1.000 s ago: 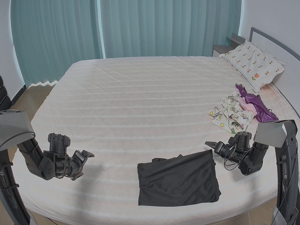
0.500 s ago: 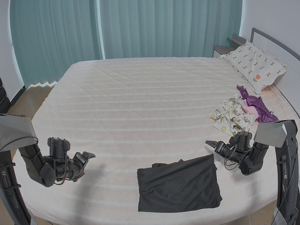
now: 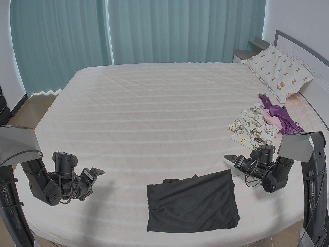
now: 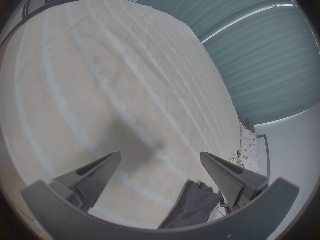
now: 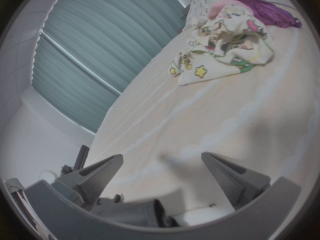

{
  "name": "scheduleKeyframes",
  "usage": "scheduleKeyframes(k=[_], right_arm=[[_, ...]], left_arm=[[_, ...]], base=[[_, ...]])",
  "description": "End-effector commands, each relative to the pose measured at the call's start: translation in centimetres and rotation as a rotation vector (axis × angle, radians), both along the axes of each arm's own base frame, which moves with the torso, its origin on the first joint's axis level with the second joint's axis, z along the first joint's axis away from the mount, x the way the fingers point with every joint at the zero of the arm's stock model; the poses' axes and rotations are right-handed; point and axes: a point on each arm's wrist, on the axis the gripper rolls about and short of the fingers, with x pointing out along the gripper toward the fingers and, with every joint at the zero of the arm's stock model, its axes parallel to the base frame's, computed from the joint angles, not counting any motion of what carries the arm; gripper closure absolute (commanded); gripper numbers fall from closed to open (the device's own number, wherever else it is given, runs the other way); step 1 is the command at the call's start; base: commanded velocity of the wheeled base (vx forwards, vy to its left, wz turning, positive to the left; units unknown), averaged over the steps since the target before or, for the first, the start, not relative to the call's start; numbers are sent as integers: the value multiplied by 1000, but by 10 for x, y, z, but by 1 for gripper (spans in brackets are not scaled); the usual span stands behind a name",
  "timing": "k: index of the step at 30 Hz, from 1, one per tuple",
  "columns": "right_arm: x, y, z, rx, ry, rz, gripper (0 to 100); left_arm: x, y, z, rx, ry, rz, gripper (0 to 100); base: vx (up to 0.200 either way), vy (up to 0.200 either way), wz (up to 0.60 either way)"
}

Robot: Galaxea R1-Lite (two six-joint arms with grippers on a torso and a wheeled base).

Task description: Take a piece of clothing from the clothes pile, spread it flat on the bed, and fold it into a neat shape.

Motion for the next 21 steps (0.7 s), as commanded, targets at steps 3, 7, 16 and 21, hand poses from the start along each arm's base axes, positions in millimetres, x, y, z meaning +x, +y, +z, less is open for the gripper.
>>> scheduleKeyframes(k=[3, 7, 16, 21], right_arm=[[0, -1, 0, 0, 0, -1, 0], [0, -1, 0, 0, 0, -3, 0], [0, 0, 1, 1, -3, 0, 0], [0, 1, 1, 0, -3, 0, 0]], left_arm=[[-2, -1, -1, 3, 6, -4, 0], [-3, -2, 0, 3, 6, -7, 0], [6, -15, 6, 31, -42, -16, 0], [12, -37, 12, 62, -89, -73, 0]], base=[[-200, -200, 0], [0, -150, 0], [0, 0, 0], [0, 0, 0]])
